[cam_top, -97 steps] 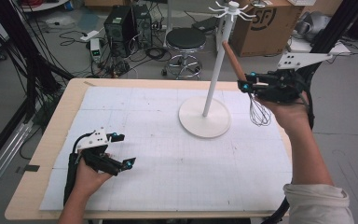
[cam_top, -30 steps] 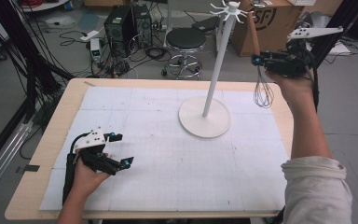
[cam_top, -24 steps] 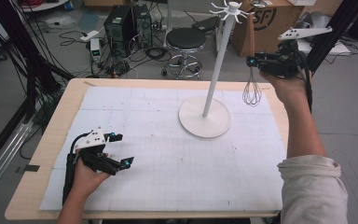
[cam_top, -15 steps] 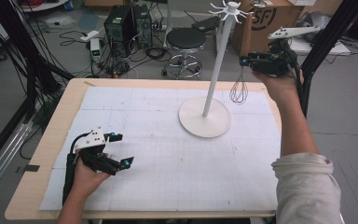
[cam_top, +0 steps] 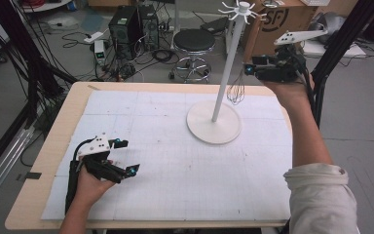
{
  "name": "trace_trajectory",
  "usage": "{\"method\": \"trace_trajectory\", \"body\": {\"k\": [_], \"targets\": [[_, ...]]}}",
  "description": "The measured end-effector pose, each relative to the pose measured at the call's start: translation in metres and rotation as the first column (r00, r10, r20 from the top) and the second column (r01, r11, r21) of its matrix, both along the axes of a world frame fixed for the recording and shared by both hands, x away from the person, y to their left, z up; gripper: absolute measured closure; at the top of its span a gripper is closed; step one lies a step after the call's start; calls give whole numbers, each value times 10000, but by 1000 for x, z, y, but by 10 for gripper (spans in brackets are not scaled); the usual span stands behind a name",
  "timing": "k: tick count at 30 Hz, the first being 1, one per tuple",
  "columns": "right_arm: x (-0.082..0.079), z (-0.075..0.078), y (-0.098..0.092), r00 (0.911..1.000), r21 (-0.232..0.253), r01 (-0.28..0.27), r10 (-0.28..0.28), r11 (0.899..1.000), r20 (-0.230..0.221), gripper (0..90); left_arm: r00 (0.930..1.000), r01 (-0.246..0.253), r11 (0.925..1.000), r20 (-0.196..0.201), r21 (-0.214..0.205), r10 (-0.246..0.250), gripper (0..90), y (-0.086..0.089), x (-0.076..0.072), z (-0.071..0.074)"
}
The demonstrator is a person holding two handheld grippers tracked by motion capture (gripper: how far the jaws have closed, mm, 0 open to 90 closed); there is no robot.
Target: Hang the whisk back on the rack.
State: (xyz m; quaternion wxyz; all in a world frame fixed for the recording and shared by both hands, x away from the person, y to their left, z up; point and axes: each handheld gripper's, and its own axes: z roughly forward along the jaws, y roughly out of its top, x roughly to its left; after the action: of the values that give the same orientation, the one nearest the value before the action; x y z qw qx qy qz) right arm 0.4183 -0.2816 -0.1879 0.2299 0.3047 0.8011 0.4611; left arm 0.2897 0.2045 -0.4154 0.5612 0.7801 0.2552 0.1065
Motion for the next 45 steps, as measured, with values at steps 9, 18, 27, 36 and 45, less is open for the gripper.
{"method": "trace_trajectory", "body": {"k": [9,18,27,36,45], "targets": [[-15,1,-8,9991,438,-382,373,9983,199,360,10000,53,10000,-9,31,-53,16,-1,0,0],[-32,-14,-9,9928,793,-1195,1184,9897,178,290,10000,87,10000,-16,6,-87,16,-1,-1,0],[-50,-36,-4,9813,1229,-1918,1919,9737,111,259,10000,89,10000,6,43,-89,16,-1,-1,0],[-62,-68,1,9722,1579,-2297,2339,9604,-84,152,9999,142,9999,-34,10,-142,16,-1,-1,-1],[-72,-106,3,9703,1736,-2242,2363,9589,-517,47,9999,161,9999,-33,10,-161,16,-2,-1,-1]]}}
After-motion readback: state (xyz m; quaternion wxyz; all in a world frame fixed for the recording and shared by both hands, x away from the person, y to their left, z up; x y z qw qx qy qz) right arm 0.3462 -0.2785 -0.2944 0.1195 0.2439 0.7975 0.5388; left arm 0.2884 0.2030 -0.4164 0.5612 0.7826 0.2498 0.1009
